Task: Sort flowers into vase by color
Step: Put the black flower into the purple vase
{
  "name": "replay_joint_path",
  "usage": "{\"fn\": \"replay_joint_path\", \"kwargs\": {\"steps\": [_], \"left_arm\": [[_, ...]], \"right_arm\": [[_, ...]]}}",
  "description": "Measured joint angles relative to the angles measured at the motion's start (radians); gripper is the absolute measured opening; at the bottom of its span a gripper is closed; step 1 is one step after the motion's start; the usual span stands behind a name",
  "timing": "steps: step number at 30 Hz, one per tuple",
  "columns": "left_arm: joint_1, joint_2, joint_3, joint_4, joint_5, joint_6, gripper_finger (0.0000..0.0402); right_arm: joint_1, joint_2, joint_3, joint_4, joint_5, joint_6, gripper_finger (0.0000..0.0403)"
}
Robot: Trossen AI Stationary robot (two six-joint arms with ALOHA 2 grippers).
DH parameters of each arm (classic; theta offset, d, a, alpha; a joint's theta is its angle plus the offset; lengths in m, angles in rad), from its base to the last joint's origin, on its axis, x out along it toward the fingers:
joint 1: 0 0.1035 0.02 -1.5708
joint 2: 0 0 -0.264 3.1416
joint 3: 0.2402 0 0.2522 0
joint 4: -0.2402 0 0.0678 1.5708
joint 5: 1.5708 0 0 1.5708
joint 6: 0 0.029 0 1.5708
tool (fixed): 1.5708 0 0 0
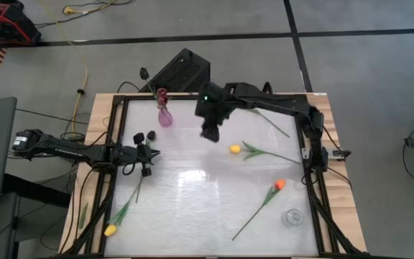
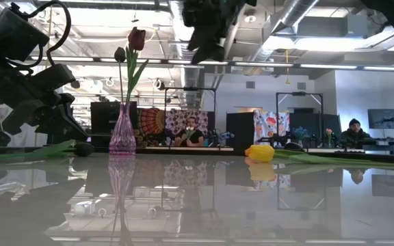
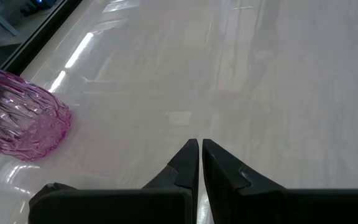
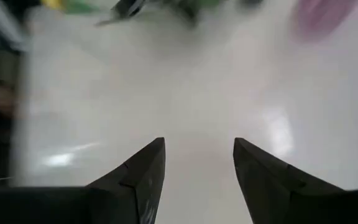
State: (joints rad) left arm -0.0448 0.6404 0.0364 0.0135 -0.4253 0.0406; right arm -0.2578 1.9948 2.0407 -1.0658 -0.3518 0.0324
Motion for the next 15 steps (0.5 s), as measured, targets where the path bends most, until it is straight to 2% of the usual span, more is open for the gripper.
{"fn": "replay_joint_path", "kwargs": {"steps": [3,6,9,12,15], "left_arm": [[0.000,0.000,0.000,0.000,0.000,0.000,0.0011],[0.000,0.000,0.000,0.000,0.000,0.000,0.0011],[0.000,0.000,0.000,0.000,0.000,0.000,0.0011],[0.000,0.000,0.000,0.000,0.000,0.000,0.0011],[0.000,0.000,0.000,0.000,0.000,0.000,0.0011]], "right_arm": [[0.071,0.006,-0.003,-0.172,-0.019,0.131,0.0216],[0.176,0.005,-0.025,-0.283,0.045,0.226,0.0216],[0.282,-0.003,-0.062,-0.313,0.161,0.386,0.0216],[0.373,-0.008,-0.110,-0.344,0.281,0.474,0.0211],[0.440,-0.008,-0.194,-0.319,0.332,0.538,0.0202]]}}
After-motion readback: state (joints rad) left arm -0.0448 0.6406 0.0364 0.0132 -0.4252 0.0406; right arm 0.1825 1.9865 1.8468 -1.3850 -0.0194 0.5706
